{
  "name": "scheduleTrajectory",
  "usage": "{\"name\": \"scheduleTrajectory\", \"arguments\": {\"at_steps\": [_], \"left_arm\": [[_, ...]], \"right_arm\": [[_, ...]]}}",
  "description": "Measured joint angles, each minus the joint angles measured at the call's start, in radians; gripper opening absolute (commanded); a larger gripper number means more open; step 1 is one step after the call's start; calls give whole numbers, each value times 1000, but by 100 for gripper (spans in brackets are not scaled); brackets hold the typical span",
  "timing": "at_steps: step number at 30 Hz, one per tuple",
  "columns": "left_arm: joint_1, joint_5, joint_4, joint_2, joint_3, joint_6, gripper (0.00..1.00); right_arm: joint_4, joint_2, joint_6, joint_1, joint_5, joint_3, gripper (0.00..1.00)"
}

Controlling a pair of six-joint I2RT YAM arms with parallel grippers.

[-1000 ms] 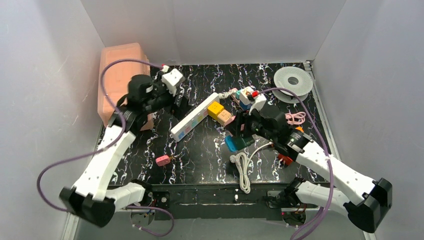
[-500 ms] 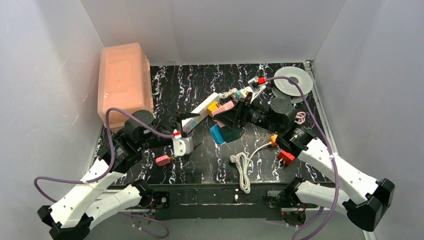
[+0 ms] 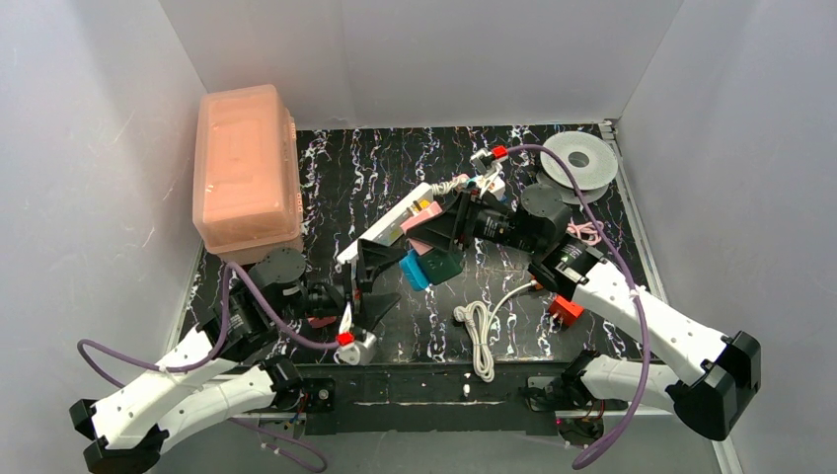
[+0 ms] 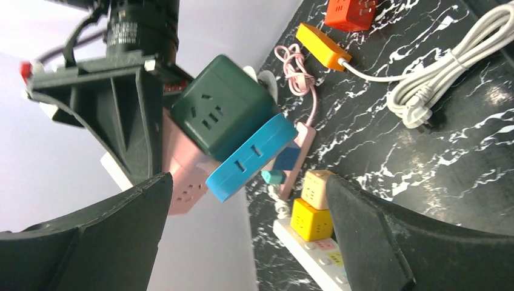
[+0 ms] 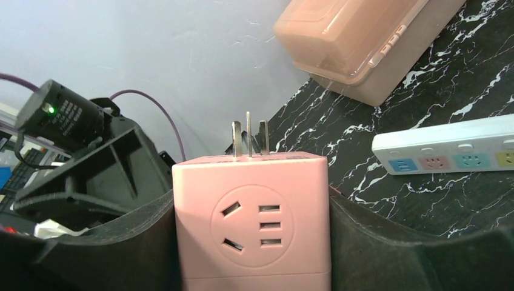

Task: Pull the plug off the socket
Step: Place the plug at the center of the board.

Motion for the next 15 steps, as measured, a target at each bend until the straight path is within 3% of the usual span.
{"name": "scheduleTrajectory", "arguments": {"at_steps": [6,10,15], "left_arm": [[-48,0,72,-94,-117,142,98],[-64,-9,183,-122,-165,183,98],[-79,-107,308,-99,-161,58,98]], "right_arm": [[-1,12,25,0,20,4,1],[-24,15,40,1,115,22,1],[-89,15,31,2,348,32,1]]}}
